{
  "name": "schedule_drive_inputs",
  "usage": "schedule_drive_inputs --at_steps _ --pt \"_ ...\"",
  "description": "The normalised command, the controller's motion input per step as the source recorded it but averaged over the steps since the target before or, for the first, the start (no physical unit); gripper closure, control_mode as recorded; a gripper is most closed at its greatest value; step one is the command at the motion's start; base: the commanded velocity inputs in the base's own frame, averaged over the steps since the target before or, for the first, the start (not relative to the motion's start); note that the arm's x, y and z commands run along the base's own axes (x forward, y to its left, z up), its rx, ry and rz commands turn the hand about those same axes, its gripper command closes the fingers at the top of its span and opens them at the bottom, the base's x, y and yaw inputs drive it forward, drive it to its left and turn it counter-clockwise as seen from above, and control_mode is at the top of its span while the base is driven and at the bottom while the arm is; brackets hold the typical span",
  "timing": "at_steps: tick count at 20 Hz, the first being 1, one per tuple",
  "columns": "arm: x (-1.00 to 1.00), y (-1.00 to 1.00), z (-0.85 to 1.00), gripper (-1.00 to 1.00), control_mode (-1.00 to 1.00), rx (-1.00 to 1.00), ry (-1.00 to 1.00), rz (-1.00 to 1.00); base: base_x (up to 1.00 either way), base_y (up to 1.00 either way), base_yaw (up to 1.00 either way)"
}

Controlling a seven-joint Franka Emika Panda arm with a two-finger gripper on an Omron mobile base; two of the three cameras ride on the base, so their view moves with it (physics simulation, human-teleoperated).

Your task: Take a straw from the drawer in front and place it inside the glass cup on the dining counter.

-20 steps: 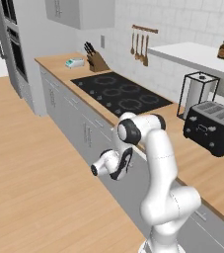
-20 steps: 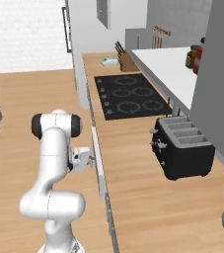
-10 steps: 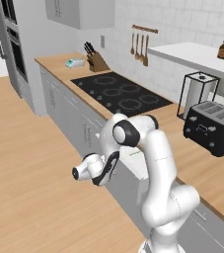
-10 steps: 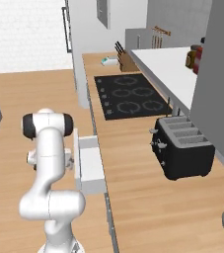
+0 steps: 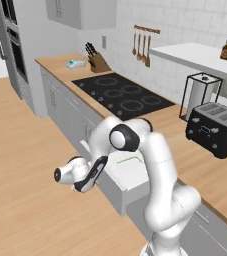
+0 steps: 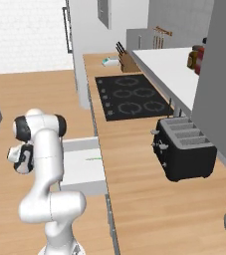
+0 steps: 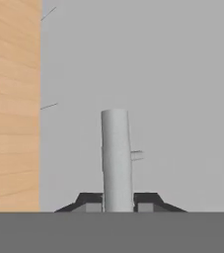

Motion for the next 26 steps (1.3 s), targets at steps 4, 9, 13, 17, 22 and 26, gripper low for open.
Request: schedule_drive_inputs --at_steps 4,9,13,17,22,26 --pt "-0.22 1.0 0.0 -1.0 -1.0 0.19 0.1 0.0 0.0 0.0 0.0" --pt "-0.56 0.49 0.57 -1.0 -1.0 0.18 -0.02 0.0 0.0 0.0 0.0" --pt "-0.81 -0.08 1.0 -1.0 -1.0 0.34 -0.06 0.0 0.0 0.0 0.0" --pt "-0.49 -0.57 1.0 -1.0 -1.0 0.43 -0.02 0.0 0.0 0.0 0.0" --pt "0.0 -0.89 0.99 -1.0 -1.0 0.45 0.0 0.0 0.0 0.0 0.0" --pt "0.33 -0.95 0.73 -1.0 -1.0 0.43 0.08 0.0 0.0 0.0 0.0"
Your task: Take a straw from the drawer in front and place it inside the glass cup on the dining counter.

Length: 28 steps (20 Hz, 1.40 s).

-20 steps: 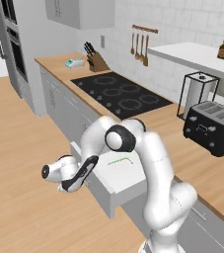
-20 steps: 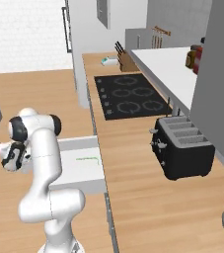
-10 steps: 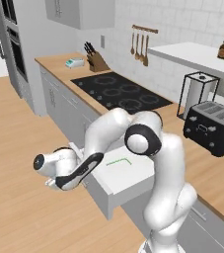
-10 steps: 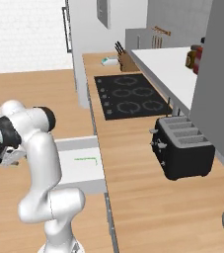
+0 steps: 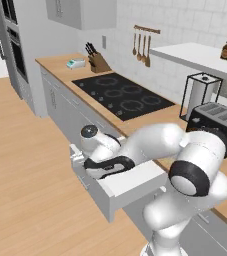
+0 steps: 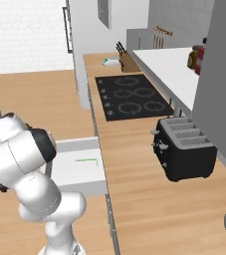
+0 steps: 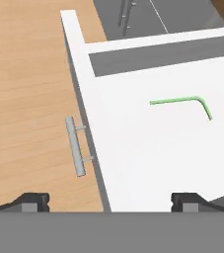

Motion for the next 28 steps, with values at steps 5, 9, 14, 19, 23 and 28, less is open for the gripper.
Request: schedule_drive_inputs --at_steps 5,9,14,19,23,28 --pt "0.56 -0.71 0.06 -1.0 -1.0 0.23 0.14 0.0 0.0 0.0 0.0" --pt "0.65 -0.44 -0.25 -1.0 -1.0 0.07 0.14 0.0 0.0 0.0 0.0" --pt "0.33 -0.05 -0.4 -1.0 -1.0 0.0 0.06 0.0 0.0 0.0 0.0" --pt "0.1 0.12 -0.55 -1.0 -1.0 0.0 0.06 0.0 0.0 0.0 0.0" --pt "0.1 0.28 -0.55 -1.0 -1.0 0.0 0.12 0.0 0.0 0.0 0.0" --pt "0.0 0.6 -0.21 -1.0 -1.0 0.05 0.08 0.02 0.0 0.0 0.0"
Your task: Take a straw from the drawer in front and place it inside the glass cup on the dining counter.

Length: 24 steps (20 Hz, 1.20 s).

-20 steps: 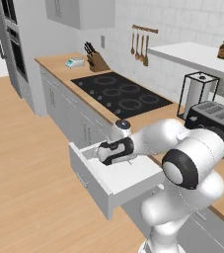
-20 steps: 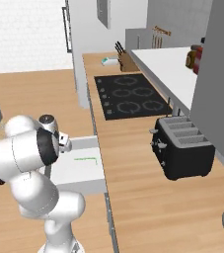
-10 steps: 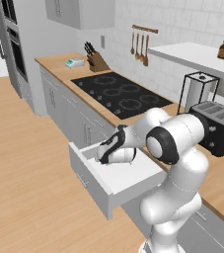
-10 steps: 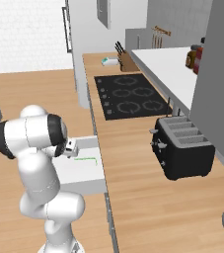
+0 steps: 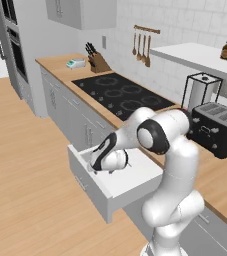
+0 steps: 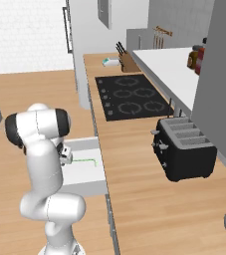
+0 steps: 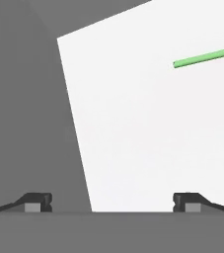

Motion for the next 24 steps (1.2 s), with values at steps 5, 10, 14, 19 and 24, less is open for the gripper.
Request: schedule_drive_inputs --at_steps 5,10,14,19,24 --pt "-0.01 0.94 0.0 -1.0 -1.0 0.06 0.07 0.04 0.0 0.0 0.0" --pt "-0.19 1.0 0.0 -1.0 -1.0 0.01 0.07 0.08 0.0 0.0 0.0" --pt "-0.18 0.88 0.07 -1.0 -1.0 0.0 0.02 0.07 0.0 0.0 0.0" --pt "-0.01 -0.39 0.6 -1.0 -1.0 -0.16 -0.08 0.0 0.0 0.0 0.0" --pt "0.03 -0.81 0.22 -1.0 -1.0 -0.18 0.0 0.03 0.0 0.0 0.0"
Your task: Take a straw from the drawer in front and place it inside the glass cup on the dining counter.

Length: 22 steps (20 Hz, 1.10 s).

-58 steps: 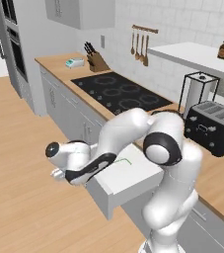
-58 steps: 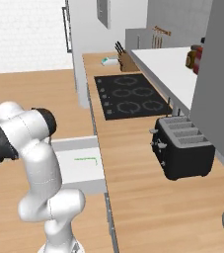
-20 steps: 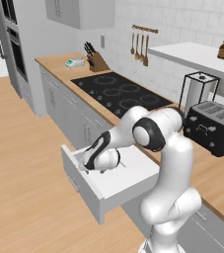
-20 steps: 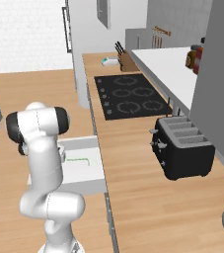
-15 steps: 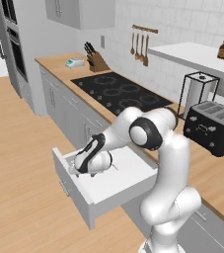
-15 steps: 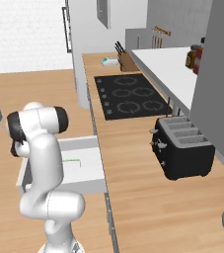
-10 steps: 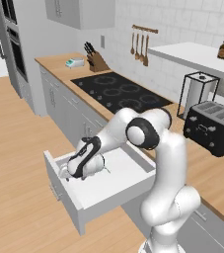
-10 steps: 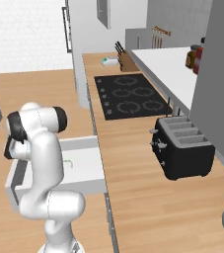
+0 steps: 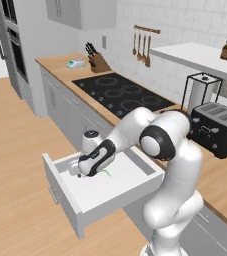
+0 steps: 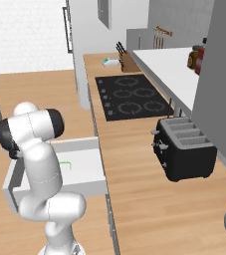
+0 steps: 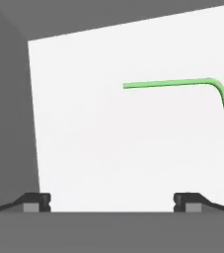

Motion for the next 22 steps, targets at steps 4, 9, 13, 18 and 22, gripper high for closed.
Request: schedule_drive_inputs --at_steps 4,9,13,18,22 --pt "0.14 -0.56 0.0 -1.0 -1.0 -0.11 0.0 0.1 0.0 0.0 0.0" --pt "0.4 -0.48 -0.1 -1.0 -1.0 -0.01 0.0 0.12 0.0 0.0 0.0" --pt "0.53 -0.37 -0.25 -1.0 -1.0 0.0 0.0 0.13 0.0 0.0 0.0" --pt "0.42 -0.26 -0.45 -1.0 -1.0 0.0 0.0 0.13 0.0 0.0 0.0" --pt "0.28 -0.24 -0.42 -1.0 -1.0 0.0 0.0 0.14 0.0 0.0 0.0"
